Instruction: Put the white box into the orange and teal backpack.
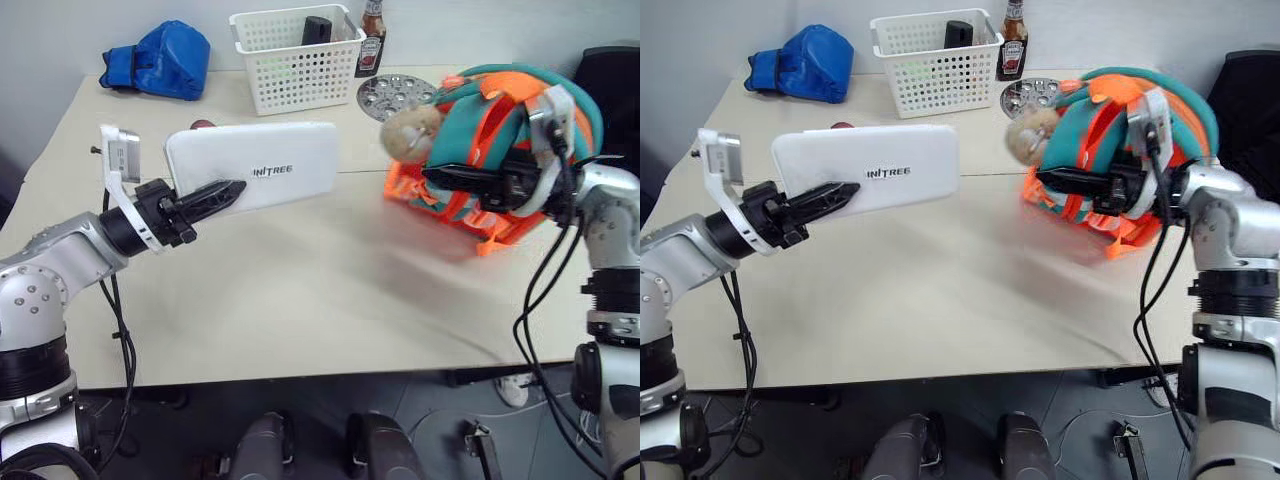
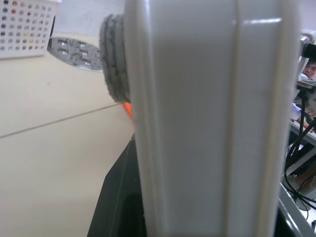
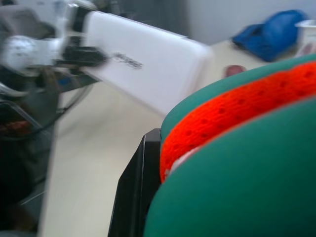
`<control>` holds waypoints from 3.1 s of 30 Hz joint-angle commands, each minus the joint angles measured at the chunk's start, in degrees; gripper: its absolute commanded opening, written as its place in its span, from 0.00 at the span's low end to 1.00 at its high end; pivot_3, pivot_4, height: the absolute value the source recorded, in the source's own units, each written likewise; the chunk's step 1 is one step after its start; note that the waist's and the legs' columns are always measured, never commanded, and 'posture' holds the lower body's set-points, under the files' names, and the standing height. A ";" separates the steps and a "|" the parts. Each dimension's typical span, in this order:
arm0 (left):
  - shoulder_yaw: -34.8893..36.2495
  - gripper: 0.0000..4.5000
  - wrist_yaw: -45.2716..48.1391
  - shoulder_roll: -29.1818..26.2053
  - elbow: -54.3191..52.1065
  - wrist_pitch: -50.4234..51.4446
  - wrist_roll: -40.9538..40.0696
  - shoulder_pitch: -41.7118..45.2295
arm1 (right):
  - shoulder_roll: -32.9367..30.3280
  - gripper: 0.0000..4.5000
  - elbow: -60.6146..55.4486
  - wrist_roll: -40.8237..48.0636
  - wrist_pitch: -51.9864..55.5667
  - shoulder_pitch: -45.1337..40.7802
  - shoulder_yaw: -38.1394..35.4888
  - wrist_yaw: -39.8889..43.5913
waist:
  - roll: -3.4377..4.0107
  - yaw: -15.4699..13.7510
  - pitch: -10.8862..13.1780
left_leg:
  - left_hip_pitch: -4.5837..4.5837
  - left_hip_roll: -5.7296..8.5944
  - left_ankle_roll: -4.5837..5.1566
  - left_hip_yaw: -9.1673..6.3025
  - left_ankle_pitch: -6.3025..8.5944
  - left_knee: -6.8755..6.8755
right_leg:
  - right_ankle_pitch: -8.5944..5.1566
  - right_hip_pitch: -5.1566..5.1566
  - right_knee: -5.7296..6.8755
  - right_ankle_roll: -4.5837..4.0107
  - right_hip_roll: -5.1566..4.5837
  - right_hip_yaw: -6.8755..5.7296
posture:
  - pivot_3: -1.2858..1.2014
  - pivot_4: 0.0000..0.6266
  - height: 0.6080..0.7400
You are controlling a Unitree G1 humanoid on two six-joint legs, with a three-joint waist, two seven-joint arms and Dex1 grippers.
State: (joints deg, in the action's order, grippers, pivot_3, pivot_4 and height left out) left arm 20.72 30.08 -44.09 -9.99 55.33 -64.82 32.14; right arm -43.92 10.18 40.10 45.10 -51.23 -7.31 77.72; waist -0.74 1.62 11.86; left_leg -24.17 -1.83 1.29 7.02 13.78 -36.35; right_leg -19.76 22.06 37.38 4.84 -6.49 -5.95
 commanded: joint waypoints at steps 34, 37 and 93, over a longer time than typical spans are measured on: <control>-3.70 0.30 24.11 -5.91 -0.97 -8.34 7.91 3.54 | -6.52 0.00 -19.51 25.84 19.26 4.45 -5.06 -0.36 | -0.50 -0.16 0.29 | -0.13 0.06 0.04 0.13 -0.05 -0.05 | 0.00 0.29 0.17 0.00 -0.10 0.10 | 0.52 0.24 1.00; -6.14 0.30 25.99 -5.95 -0.22 -10.12 11.21 3.85 | -6.20 0.00 -19.51 25.87 18.97 4.32 -4.66 -1.20 | -0.50 -0.34 0.29 | -0.13 0.06 0.05 0.12 -0.07 -0.07 | 0.00 0.28 0.19 -0.01 -0.10 0.10 | 0.52 0.24 1.00; -8.76 0.82 9.27 2.87 -20.31 -1.45 14.49 9.94 | -1.61 0.00 -24.09 22.01 13.29 11.00 -0.21 -6.40 | -0.53 -1.67 0.29 | -0.47 0.07 0.23 -0.16 -0.06 -0.78 | 0.01 0.21 0.37 0.00 -0.15 -0.03 | 0.52 0.24 1.00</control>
State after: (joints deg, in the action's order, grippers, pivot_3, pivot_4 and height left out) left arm 13.27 41.66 -41.57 -27.83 54.74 -51.18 40.68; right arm -45.43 -13.05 61.40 58.81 -39.85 -6.82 71.42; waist -1.27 -0.05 12.15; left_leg -24.62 -1.74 1.53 6.87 13.72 -37.10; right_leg -19.75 22.26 37.75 4.85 -6.64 -5.97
